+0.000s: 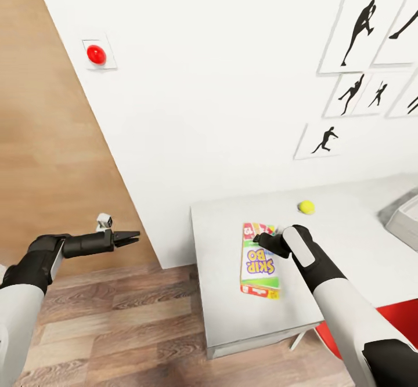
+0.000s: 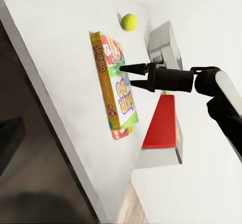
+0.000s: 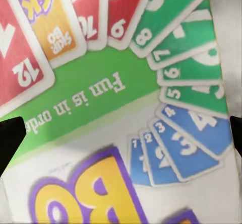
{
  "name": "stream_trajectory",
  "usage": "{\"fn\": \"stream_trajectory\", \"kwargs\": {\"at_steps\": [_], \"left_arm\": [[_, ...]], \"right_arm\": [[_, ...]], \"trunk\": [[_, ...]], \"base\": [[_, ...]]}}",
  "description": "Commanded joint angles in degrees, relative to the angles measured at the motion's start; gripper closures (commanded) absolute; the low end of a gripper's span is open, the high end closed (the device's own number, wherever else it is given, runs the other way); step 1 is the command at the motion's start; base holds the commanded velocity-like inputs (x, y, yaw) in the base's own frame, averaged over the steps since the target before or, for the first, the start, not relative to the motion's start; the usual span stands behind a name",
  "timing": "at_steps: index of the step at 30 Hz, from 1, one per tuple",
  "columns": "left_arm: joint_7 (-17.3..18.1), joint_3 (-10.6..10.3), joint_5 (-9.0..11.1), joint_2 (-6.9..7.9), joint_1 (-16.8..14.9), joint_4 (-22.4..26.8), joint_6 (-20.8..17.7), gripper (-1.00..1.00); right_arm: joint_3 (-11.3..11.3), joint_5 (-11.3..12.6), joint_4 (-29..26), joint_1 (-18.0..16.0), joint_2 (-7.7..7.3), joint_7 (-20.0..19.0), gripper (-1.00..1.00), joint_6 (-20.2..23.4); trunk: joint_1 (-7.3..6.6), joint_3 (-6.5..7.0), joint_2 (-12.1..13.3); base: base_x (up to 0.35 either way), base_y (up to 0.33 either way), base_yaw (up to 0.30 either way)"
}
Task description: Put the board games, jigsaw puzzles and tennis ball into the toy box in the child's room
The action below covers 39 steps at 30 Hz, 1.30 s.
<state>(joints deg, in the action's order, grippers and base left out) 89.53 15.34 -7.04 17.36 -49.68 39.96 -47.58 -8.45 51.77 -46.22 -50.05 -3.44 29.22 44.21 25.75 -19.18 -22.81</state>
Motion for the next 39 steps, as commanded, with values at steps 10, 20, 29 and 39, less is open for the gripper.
{"fn": "stream_trajectory", "kwargs": {"at_steps": [10,20,29,39], "left_arm": [[0.5,0.1,-0.6,-0.06,-0.1,0.0,-0.7,-1.0],[0.5,0.1,-0.6,-0.13,-0.1,0.0,-0.7,-1.0],[0.5,0.0,-0.6,-0.13,-0.1,0.0,-0.8,-1.0],[0.5,0.0,-0.6,-0.13,-0.1,0.0,-0.9,-1.0]], "right_arm": [[-0.3,0.7,-0.1,0.0,-0.13,0.6,-1.0,0.0],[-0.3,0.7,-0.1,0.0,-0.15,-0.5,-1.0,0.0],[-0.3,0.6,0.0,0.0,-0.16,-2.7,-1.0,0.0],[-0.3,0.6,0.0,0.0,-0.16,-2.8,-1.0,0.0]], "trunk": [[0.03,0.33,-0.1],[0.03,0.35,-0.1],[0.03,0.35,-0.1],[0.03,0.35,-0.1]], "base": [[-0.02,0.074,0.097],[-0.012,0.186,0.005],[-0.036,0.129,0.0],[-0.014,0.137,0.0]]}}
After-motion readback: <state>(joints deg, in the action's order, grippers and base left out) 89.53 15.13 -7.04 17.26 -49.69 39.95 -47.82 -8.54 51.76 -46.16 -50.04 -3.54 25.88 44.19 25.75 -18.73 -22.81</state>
